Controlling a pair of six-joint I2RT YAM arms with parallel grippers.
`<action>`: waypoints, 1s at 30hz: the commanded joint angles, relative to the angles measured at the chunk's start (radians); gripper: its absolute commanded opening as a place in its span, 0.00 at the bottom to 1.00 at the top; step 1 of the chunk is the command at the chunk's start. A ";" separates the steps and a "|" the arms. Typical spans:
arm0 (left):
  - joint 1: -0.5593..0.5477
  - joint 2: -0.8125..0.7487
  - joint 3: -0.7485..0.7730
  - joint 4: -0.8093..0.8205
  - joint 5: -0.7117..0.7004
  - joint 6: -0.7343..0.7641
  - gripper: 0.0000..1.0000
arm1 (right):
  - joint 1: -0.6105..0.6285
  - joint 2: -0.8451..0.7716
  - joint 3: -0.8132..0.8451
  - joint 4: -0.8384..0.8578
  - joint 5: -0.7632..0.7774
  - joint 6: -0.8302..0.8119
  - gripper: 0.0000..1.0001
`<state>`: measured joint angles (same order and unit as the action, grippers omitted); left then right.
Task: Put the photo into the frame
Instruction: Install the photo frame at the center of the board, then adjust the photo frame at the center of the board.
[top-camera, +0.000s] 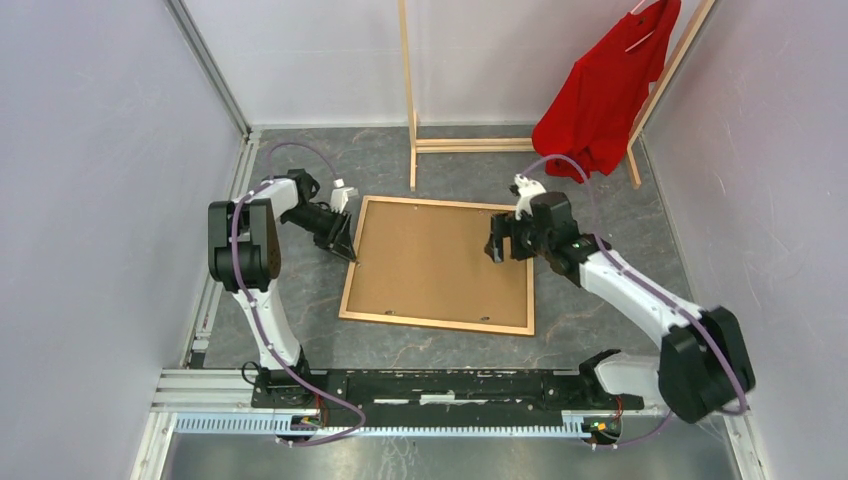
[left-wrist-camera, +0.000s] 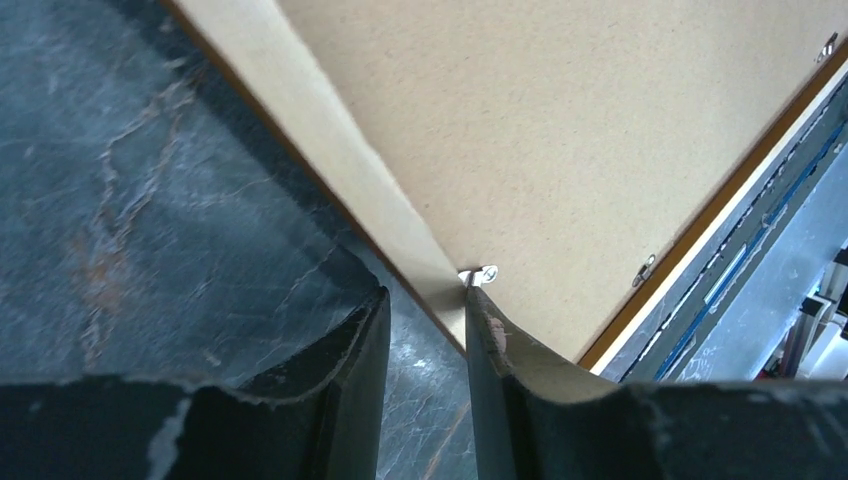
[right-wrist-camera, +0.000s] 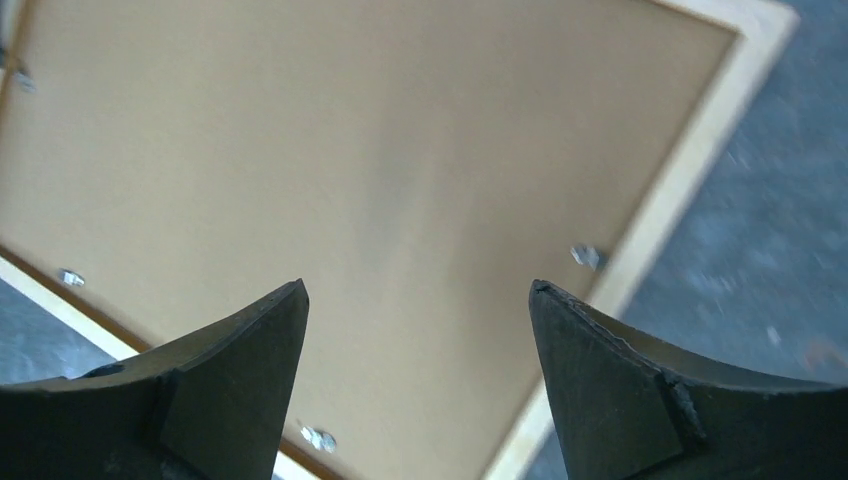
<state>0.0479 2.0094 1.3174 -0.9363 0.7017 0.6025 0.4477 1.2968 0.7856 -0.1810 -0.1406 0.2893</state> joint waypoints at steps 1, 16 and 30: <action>-0.036 0.029 0.022 0.064 -0.090 -0.010 0.39 | -0.036 -0.116 -0.075 -0.215 0.098 -0.058 0.89; -0.176 0.022 -0.002 0.109 -0.102 -0.028 0.35 | -0.038 -0.331 -0.328 -0.283 -0.119 -0.001 0.88; -0.387 0.142 0.200 0.077 -0.104 -0.074 0.34 | -0.038 -0.539 -0.427 -0.401 -0.206 0.077 0.84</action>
<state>-0.2314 2.0598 1.4658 -0.9329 0.5308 0.5468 0.4000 0.7803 0.3641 -0.6170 -0.2295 0.3202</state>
